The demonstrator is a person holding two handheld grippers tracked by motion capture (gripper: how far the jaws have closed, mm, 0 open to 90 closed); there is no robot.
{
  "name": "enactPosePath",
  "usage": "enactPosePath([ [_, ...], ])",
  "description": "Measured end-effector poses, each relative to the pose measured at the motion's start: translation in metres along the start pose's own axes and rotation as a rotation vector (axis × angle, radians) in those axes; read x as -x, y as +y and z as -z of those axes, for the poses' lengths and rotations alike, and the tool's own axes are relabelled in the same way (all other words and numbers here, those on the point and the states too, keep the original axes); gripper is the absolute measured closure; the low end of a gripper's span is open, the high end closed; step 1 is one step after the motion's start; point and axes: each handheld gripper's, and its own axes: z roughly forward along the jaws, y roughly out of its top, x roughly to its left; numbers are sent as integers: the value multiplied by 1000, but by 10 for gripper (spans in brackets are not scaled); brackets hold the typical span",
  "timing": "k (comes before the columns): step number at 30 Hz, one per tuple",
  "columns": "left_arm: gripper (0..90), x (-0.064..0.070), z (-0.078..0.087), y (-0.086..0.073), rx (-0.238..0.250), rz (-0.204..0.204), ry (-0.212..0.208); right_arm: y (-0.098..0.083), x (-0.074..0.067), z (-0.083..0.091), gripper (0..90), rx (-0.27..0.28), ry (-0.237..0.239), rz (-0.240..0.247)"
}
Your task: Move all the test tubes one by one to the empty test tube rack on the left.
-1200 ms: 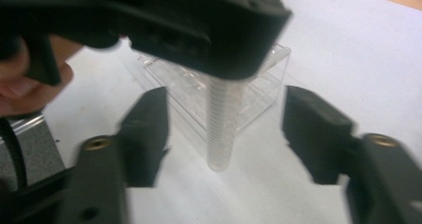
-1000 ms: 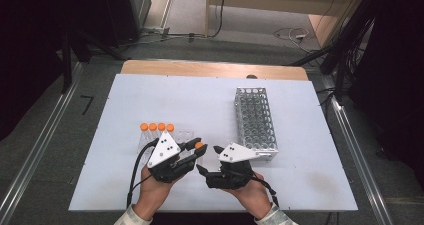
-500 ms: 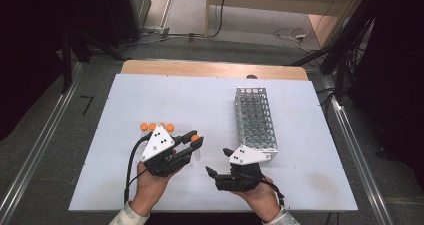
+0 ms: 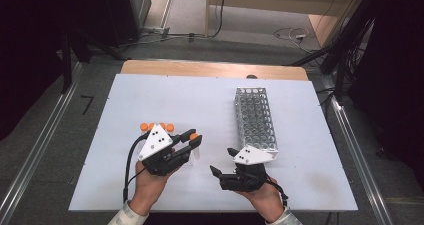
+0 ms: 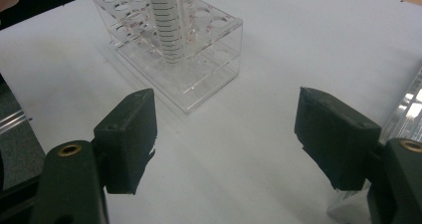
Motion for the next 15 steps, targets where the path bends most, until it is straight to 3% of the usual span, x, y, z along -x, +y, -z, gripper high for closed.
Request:
enactPosePath([
  [15,696,-2,2,2,5,-2,9,-3,6,5,232,4,-16,-17],
])
